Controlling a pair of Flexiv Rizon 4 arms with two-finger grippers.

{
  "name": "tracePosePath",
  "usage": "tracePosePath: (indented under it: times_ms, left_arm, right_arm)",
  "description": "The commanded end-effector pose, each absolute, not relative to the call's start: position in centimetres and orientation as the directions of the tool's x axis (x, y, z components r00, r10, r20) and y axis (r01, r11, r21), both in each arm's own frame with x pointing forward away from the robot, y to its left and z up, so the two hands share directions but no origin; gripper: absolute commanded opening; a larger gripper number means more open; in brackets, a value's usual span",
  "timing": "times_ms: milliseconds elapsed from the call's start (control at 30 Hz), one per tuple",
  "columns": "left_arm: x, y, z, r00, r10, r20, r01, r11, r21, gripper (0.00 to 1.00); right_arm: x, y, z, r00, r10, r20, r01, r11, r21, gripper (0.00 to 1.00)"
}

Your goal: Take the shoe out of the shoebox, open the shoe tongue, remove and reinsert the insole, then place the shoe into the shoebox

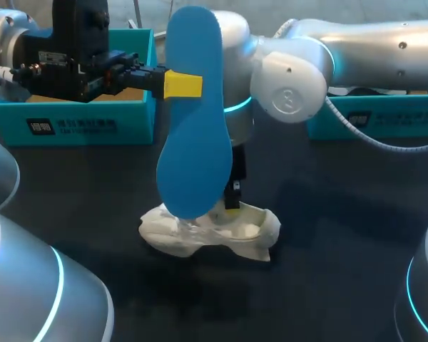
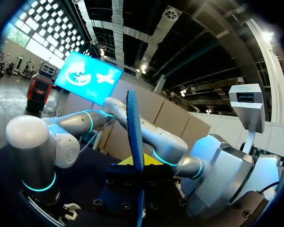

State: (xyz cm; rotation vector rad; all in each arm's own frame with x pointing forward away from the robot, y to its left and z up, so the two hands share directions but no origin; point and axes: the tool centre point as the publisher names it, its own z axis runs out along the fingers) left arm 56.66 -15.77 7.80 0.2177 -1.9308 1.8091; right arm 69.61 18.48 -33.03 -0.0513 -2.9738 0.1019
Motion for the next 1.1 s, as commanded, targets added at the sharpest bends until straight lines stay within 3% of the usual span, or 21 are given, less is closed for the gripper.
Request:
tracePosePath:
  times_ms: [33, 400, 633, 867, 1100]
  left_arm:
    - [56.8, -15.9, 7.9, -0.871, 0.206, 0.446, -0.431, 0.117, -0.895, 0.00]
    - [56.8, -15.9, 7.9, -0.871, 0.206, 0.446, -0.431, 0.117, -0.895, 0.00]
    - [56.8, -15.9, 7.9, -0.871, 0.206, 0.446, -0.431, 0.117, -0.895, 0.00]
    - [56.8, -15.9, 7.9, -0.871, 0.206, 0.446, -0.431, 0.117, -0.895, 0.00]
    - [56.8, -15.9, 7.9, -0.871, 0.206, 0.446, -0.431, 0.117, -0.895, 0.00]
  right_arm:
    - [69.4, 17.8, -32.6, -0.983, 0.056, 0.177, 0.048, 0.998, -0.050, 0.00]
    - [69.4, 17.8, -32.6, -0.983, 0.056, 0.177, 0.048, 0.998, -0.050, 0.00]
    - [68.9, 16.5, -32.3, -0.897, 0.393, 0.202, 0.422, 0.896, 0.135, 0.00]
    - [66.2, 15.8, -32.0, -0.647, 0.708, 0.282, 0.762, 0.613, 0.210, 0.00]
    - [65.6, 16.2, -31.9, -0.637, 0.720, 0.275, 0.771, 0.601, 0.213, 0.00]
